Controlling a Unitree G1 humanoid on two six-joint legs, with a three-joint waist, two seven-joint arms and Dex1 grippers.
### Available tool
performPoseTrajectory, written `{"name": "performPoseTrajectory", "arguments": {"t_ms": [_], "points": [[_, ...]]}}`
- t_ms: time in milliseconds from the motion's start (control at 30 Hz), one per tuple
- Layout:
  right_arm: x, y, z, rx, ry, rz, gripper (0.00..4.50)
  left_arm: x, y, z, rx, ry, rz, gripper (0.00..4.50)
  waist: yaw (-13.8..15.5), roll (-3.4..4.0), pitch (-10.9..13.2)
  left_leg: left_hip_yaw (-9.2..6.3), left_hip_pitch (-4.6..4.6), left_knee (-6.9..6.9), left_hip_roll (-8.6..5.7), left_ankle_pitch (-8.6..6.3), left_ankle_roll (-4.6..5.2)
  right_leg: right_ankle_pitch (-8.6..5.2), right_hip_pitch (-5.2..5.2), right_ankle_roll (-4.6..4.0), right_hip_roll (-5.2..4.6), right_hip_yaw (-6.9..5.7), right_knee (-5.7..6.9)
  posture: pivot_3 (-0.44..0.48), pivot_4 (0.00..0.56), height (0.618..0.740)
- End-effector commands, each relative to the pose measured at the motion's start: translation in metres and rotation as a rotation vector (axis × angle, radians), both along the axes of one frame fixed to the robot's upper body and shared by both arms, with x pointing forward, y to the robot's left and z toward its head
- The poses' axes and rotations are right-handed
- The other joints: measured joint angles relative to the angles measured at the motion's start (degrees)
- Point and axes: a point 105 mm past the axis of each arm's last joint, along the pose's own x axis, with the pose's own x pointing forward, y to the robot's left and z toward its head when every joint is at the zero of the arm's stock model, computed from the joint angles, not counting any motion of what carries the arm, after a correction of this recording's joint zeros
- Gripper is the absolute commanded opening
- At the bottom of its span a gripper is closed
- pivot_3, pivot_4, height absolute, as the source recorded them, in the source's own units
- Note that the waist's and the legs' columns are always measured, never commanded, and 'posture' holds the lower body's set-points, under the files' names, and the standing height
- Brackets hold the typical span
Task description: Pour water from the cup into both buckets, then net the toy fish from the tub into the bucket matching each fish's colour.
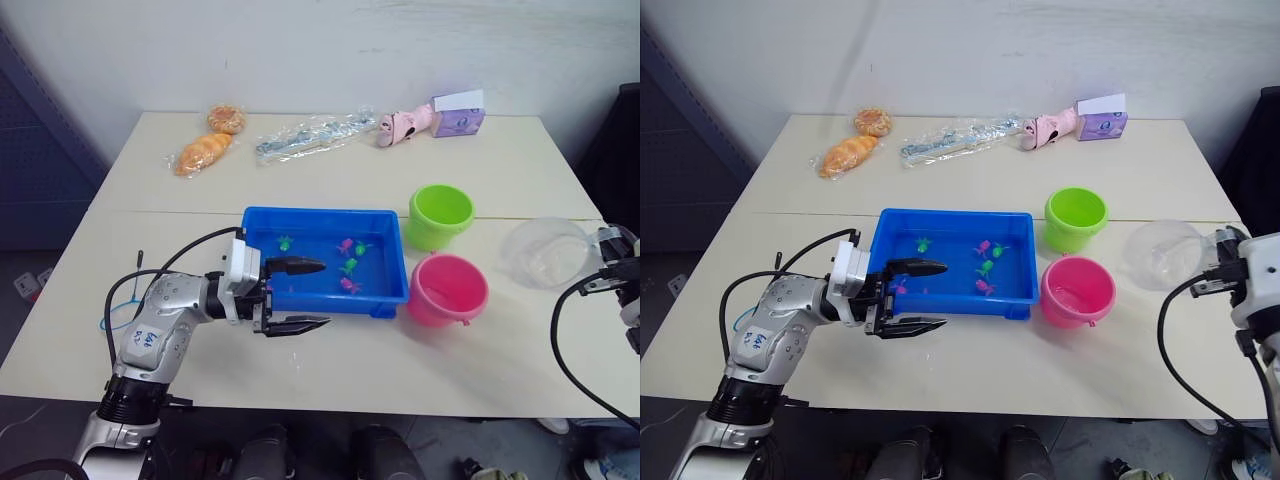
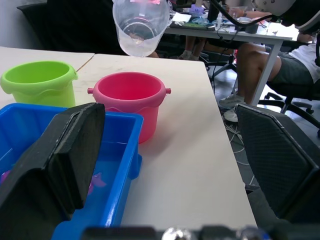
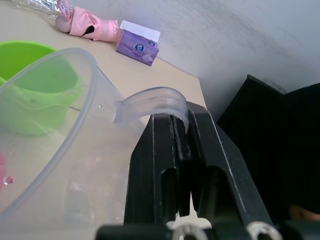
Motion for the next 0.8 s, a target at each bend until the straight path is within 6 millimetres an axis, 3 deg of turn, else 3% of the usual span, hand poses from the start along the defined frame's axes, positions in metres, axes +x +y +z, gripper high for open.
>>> {"name": "performPoseTrajectory", "arguments": {"t_ms": [33,333,800], "points": [[-0.001,0.014,0.019,-0.106,-0.060,0.028,0.03,-0.001,-0.003,0.008,-0.002,-0.043,-0.019,4.50,0.0,-0.01,0.0,0.00,0.00,0.00,0.00,0.00,0.00,0.00,0.00,0.00,0.00,0.00,0.00,0.000,0.150,0.740],[0.000,0.022,0.016,-0.322,-0.090,0.032,0.03,0.001,-0.003,0.008,0.008,-0.058,-0.001,4.50,0.0,-0.02,0.0,0.01,0.00,0.01,-0.01,0.01,-0.01,0.00,0.00,0.00,0.00,-0.01,-0.01,0.000,0.150,0.740],[0.005,0.023,0.010,-0.360,-0.139,0.027,0.03,0.005,-0.005,0.008,0.007,-0.077,0.014,4.50,0.0,-0.03,0.0,0.00,0.00,0.03,0.00,0.02,-0.04,0.00,0.01,0.00,0.01,-0.01,0.00,0.000,0.150,0.740]]}}
